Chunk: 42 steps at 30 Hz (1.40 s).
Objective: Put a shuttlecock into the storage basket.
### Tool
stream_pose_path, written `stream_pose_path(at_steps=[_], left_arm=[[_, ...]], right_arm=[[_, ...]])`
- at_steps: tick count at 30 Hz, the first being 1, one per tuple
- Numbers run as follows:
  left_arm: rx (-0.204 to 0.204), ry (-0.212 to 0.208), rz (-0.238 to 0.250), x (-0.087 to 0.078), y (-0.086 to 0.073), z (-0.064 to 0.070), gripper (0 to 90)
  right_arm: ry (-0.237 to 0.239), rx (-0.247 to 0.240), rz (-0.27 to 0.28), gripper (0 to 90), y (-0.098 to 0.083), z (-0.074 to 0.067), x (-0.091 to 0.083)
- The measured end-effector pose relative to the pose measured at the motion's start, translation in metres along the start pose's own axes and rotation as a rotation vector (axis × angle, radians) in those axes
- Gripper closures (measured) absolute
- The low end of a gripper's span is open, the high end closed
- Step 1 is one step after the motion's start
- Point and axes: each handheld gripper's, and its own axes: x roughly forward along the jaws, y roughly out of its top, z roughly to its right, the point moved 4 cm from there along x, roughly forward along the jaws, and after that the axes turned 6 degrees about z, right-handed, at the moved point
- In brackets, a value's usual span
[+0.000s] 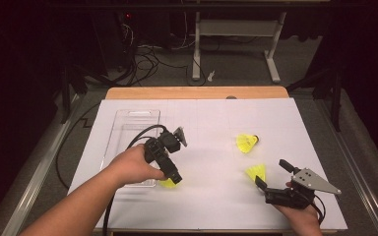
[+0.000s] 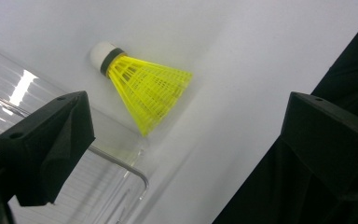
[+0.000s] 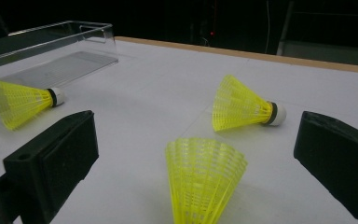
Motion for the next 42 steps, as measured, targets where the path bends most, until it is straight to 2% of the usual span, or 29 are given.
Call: stream_pose_path(at_steps=[5, 9, 15, 17, 20, 25, 30, 32, 42], left_arm=[[0.003, 0.003, 0.026, 0.005, 0.002, -0.007, 7.1], [0.007, 0.007, 0.032, 0.009, 0.004, -0.011, 13.4], [0.011, -0.013, 0.008, 0.018, 0.001, -0.014, 22.8], [0.010, -0.015, -0.006, 0.023, -0.001, -0.014, 23.4], [0.023, 0.003, -0.028, 0.030, -0.004, -0.016, 26.6], [0.030, 0.003, -0.040, 0.036, -0.006, -0.017, 29.0], [0.018, 0.003, -0.058, 0.043, -0.010, -0.020, 32.4], [0.027, 0.020, -0.069, 0.046, -0.011, -0.020, 33.5], [0.039, 0.036, -0.078, 0.050, -0.013, -0.021, 40.5]], right_arm=[[0.000, -0.001, 0.001, 0.5, 0.000, 0.000, 0.000], [-0.001, 0.001, 0.002, 0.5, 0.000, 0.000, 0.000], [0.000, 0.000, 0.003, 0.5, 0.000, 0.000, 0.000], [0.000, 0.000, 0.003, 0.5, 0.000, 0.001, 0.000], [0.000, 0.000, 0.003, 0.5, 0.000, 0.001, 0.000], [0.001, 0.003, 0.002, 0.5, 0.000, 0.000, 0.000], [0.001, 0.004, 0.002, 0.6, 0.000, 0.000, 0.000], [0.001, 0.005, 0.002, 0.6, 0.000, 0.000, 0.000], [0.002, 0.005, 0.002, 0.6, 0.000, 0.000, 0.000]])
